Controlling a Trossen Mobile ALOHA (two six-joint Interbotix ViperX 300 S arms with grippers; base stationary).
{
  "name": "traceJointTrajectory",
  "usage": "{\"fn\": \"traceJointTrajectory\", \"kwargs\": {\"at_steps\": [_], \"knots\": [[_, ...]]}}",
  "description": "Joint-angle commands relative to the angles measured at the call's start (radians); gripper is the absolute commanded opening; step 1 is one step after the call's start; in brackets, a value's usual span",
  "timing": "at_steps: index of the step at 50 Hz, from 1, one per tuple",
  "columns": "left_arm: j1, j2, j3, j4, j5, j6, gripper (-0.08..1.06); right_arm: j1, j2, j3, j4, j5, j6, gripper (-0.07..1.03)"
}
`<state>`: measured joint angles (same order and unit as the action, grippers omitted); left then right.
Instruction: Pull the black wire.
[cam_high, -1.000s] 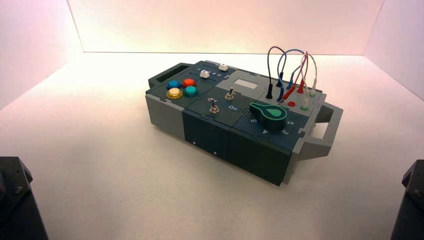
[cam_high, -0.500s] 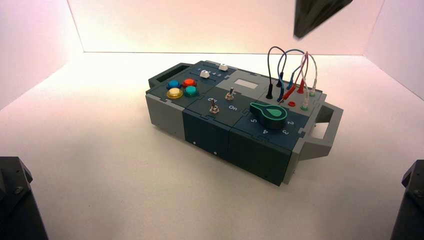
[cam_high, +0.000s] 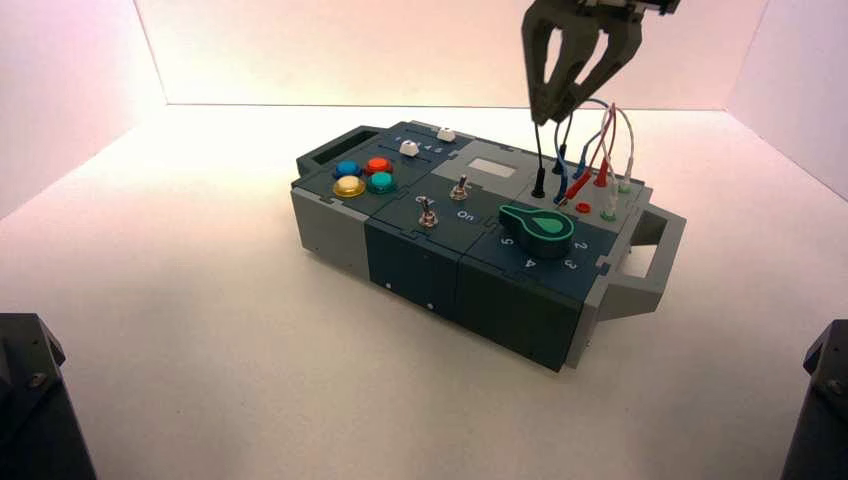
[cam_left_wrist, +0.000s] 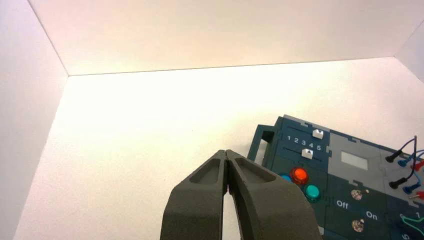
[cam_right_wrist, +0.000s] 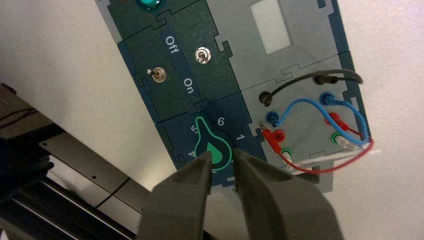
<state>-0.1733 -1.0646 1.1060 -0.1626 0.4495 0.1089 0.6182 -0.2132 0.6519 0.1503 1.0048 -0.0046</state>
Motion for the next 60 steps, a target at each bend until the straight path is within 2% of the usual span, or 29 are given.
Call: {"fn": "traceJointTrajectory", "kwargs": {"at_steps": [1, 19, 36, 48, 60], "knots": [[-0.005, 0.009, -0.012, 0.003, -0.012, 0.005, -0.03, 0.006, 0.015, -0.025, 0.002, -0.006, -0.008, 0.38], [-0.005, 0.009, -0.005, 0.002, -0.025, 0.003, -0.03, 0.005, 0.137, -0.028, -0.014, -0.041, -0.012, 0.39], [-0.006, 0.006, -0.002, -0.002, -0.026, -0.003, -0.03, -0.017, 0.179, -0.037, -0.049, -0.063, -0.005, 0.39], [-0.005, 0.005, -0.002, -0.003, -0.031, -0.003, -0.03, -0.037, 0.209, -0.051, -0.072, -0.071, -0.003, 0.43], [-0.005, 0.000, -0.002, -0.003, -0.034, -0.003, -0.03, -0.037, 0.242, -0.077, -0.077, -0.077, -0.003, 0.43]]}}
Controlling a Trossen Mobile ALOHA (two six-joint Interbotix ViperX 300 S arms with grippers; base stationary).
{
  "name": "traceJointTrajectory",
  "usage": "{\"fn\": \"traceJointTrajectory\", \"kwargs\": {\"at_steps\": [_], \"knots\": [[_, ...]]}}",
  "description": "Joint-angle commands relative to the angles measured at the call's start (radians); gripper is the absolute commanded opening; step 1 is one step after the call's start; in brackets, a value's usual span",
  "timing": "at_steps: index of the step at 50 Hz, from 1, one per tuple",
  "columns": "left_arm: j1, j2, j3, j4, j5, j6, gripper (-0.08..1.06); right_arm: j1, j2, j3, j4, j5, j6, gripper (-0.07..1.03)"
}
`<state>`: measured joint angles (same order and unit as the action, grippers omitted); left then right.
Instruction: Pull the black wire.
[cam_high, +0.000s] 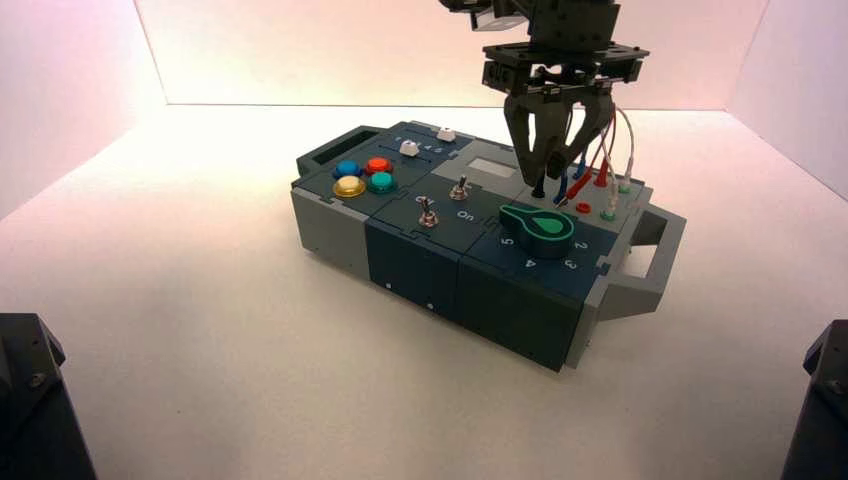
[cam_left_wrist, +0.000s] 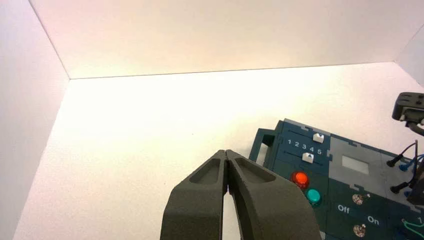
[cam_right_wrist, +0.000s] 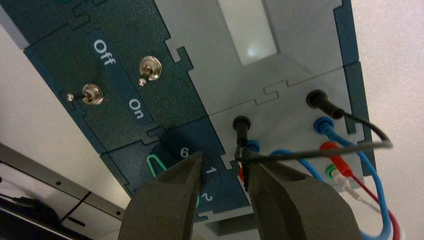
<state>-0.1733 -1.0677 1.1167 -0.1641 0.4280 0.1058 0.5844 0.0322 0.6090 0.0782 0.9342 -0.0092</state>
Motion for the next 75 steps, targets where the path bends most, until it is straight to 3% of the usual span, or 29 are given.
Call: {"fn": "traceJointTrajectory", "kwargs": {"at_steps": [1, 25, 36, 43, 52, 75], "knots": [[-0.006, 0.002, -0.012, -0.002, -0.012, 0.000, -0.03, -0.003, 0.000, -0.035, -0.006, -0.006, 0.002, 0.43], [-0.005, -0.009, -0.012, -0.002, -0.012, 0.000, -0.03, -0.012, 0.025, -0.044, -0.026, -0.014, 0.009, 0.40], [-0.006, -0.009, -0.012, -0.002, -0.012, 0.000, -0.03, -0.021, 0.038, -0.038, -0.028, -0.023, 0.015, 0.19], [-0.006, -0.009, -0.014, -0.002, -0.012, 0.000, -0.03, -0.035, 0.052, -0.029, -0.035, -0.040, 0.015, -0.03], [-0.005, -0.009, -0.014, -0.002, -0.015, 0.000, -0.03, -0.037, 0.032, -0.026, -0.038, -0.044, 0.020, -0.02], [-0.005, -0.006, -0.012, -0.002, -0.020, -0.002, -0.03, -0.037, -0.077, -0.066, -0.052, 0.057, 0.020, -0.02]]}}
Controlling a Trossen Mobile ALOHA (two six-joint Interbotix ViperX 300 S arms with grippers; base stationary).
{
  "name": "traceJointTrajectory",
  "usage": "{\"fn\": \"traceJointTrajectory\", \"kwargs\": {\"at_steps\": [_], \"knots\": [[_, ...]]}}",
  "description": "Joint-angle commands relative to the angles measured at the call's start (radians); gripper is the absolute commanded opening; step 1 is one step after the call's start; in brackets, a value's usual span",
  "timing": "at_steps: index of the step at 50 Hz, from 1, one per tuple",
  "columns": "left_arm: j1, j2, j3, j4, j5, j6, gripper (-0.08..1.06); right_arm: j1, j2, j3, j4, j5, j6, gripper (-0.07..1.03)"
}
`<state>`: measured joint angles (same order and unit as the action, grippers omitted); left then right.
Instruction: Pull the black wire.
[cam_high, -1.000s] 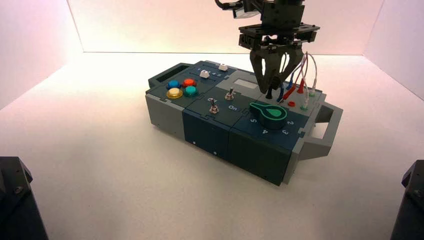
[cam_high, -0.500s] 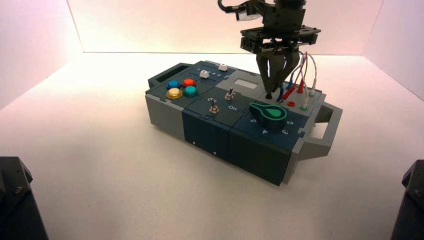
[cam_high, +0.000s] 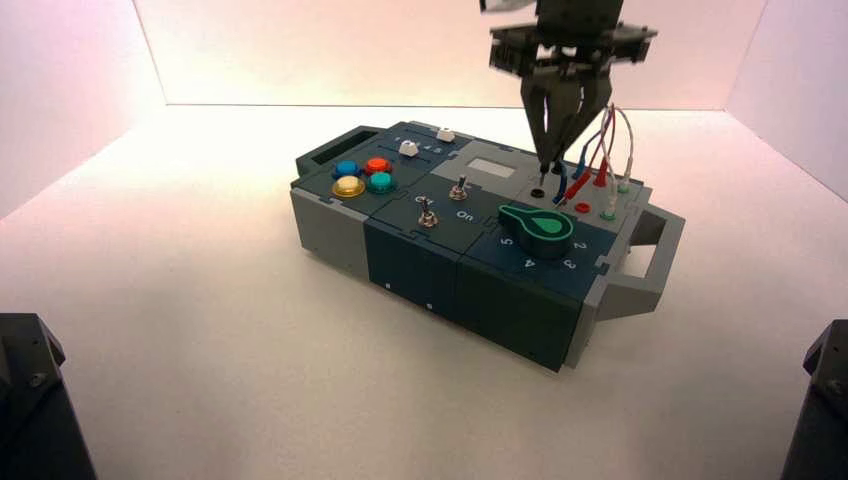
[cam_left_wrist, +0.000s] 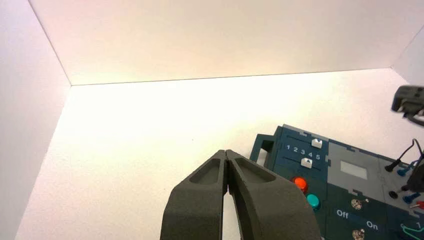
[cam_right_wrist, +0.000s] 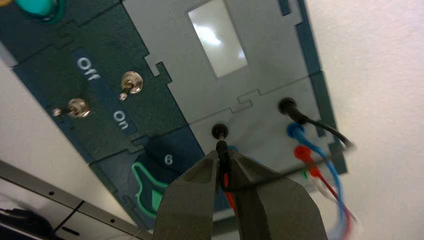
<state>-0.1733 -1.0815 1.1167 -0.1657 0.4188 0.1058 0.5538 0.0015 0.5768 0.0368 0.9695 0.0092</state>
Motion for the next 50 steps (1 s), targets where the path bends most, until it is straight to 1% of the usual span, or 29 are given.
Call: {"fn": "traceJointTrajectory", "kwargs": {"at_steps": [1, 6, 13, 18, 21, 23, 24, 27, 30, 36, 39, 44, 50], "knots": [[-0.005, 0.008, -0.012, 0.000, -0.009, 0.000, -0.03, -0.006, -0.049, -0.035, -0.012, 0.028, 0.002, -0.02], [-0.005, 0.008, -0.011, 0.000, -0.009, 0.000, -0.03, -0.006, -0.046, -0.040, -0.014, 0.055, 0.000, -0.02], [0.003, 0.009, -0.011, 0.000, -0.011, 0.000, -0.03, -0.002, -0.032, -0.035, -0.009, 0.118, -0.006, -0.02], [0.009, 0.011, -0.009, 0.000, -0.012, 0.000, -0.03, 0.009, -0.049, -0.029, -0.002, 0.156, -0.008, 0.00], [0.012, 0.011, -0.006, 0.000, -0.012, 0.000, -0.03, 0.018, -0.066, -0.028, 0.005, 0.181, -0.009, 0.08], [0.014, 0.011, -0.006, 0.000, -0.012, 0.000, -0.03, 0.025, -0.083, -0.026, 0.011, 0.195, -0.009, 0.19], [0.014, 0.011, -0.006, 0.000, -0.012, 0.000, -0.03, 0.026, -0.086, -0.026, 0.012, 0.198, -0.008, 0.22], [0.014, 0.011, -0.003, 0.002, -0.012, 0.000, -0.03, 0.032, -0.106, -0.023, 0.023, 0.209, -0.009, 0.42], [0.014, 0.012, -0.003, 0.002, -0.012, 0.000, -0.03, 0.037, -0.118, -0.020, 0.026, 0.215, -0.011, 0.53], [0.018, 0.008, 0.000, 0.005, -0.017, 0.002, -0.03, 0.041, -0.147, -0.008, 0.029, 0.229, -0.015, 0.53], [0.023, 0.003, 0.003, 0.005, -0.020, 0.002, -0.03, 0.048, -0.169, 0.002, 0.035, 0.233, -0.015, 0.53], [0.029, -0.005, 0.005, 0.005, -0.025, 0.002, -0.03, 0.063, -0.207, 0.021, 0.058, 0.252, -0.015, 0.53], [0.031, -0.006, 0.006, 0.005, -0.025, 0.002, -0.03, 0.071, -0.241, 0.035, 0.064, 0.272, -0.015, 0.53]]}}
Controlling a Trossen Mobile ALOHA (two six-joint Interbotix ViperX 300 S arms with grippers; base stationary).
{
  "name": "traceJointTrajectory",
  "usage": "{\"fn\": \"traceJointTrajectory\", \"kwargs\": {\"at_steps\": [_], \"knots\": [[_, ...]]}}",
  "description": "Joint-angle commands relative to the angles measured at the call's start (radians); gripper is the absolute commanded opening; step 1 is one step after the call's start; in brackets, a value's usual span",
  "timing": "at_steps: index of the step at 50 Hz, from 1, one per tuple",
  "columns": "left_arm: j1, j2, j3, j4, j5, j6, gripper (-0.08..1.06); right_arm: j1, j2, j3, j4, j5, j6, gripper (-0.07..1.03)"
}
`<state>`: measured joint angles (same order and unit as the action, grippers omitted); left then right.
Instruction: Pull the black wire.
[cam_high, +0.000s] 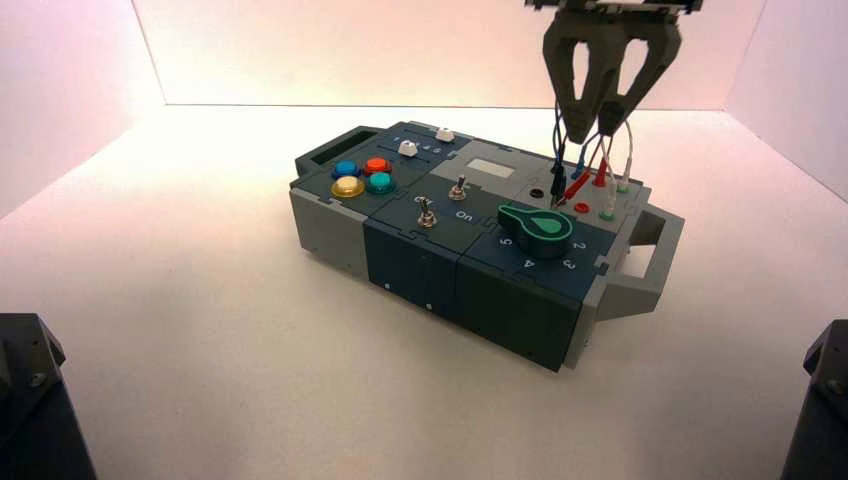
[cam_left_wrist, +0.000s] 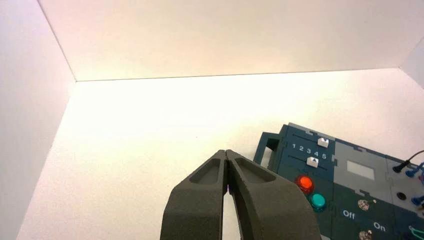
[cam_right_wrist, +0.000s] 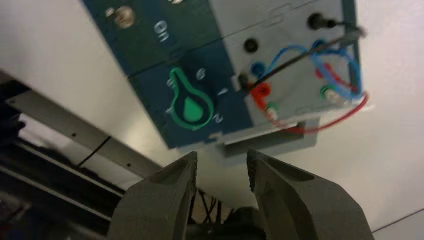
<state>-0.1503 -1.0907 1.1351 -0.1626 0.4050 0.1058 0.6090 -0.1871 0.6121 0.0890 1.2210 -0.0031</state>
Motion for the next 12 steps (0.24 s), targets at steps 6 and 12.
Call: {"fn": "traceJointTrajectory", "kwargs": {"at_steps": [6, 12], "knots": [[0.008, 0.003, -0.014, 0.002, -0.012, 0.000, -0.03, 0.014, -0.066, 0.009, 0.012, 0.035, -0.008, 0.53], [0.008, 0.003, -0.012, -0.002, -0.011, -0.002, -0.03, 0.015, -0.064, 0.009, 0.011, 0.037, -0.006, 0.53]]}}
